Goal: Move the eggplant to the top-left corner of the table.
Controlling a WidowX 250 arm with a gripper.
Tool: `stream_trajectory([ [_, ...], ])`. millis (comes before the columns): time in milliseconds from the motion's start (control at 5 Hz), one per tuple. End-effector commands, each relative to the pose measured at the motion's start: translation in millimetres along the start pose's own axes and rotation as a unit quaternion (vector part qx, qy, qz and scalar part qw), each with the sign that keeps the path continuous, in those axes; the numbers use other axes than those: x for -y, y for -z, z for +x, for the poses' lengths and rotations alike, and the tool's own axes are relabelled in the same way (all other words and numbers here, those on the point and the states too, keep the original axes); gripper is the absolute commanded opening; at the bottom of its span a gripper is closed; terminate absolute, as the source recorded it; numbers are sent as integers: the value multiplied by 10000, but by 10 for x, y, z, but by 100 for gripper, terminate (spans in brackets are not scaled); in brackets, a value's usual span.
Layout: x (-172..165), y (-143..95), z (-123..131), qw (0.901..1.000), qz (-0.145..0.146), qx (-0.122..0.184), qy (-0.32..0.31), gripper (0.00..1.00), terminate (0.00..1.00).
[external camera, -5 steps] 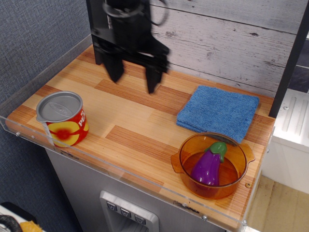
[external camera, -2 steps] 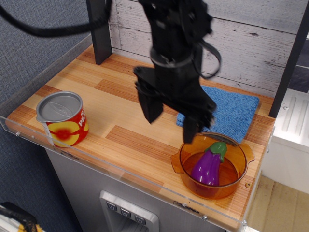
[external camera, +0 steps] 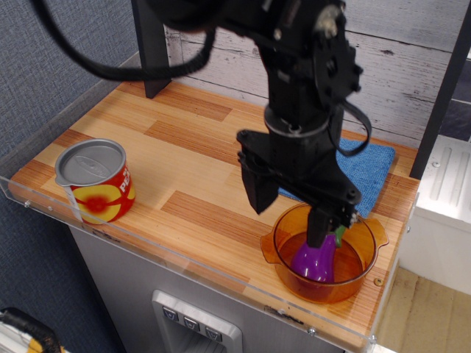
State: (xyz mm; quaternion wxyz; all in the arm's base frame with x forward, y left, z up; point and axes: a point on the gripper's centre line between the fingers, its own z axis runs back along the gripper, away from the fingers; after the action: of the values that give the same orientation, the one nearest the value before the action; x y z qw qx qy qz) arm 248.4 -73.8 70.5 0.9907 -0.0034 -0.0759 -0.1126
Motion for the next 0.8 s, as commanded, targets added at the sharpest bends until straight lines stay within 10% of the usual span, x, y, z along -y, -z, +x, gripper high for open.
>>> stream_trajectory([
  [0,137,63,133,9996,-182,179,-96,100,0],
  [600,194,334,167,9999,-76,-15,-99,100,0],
])
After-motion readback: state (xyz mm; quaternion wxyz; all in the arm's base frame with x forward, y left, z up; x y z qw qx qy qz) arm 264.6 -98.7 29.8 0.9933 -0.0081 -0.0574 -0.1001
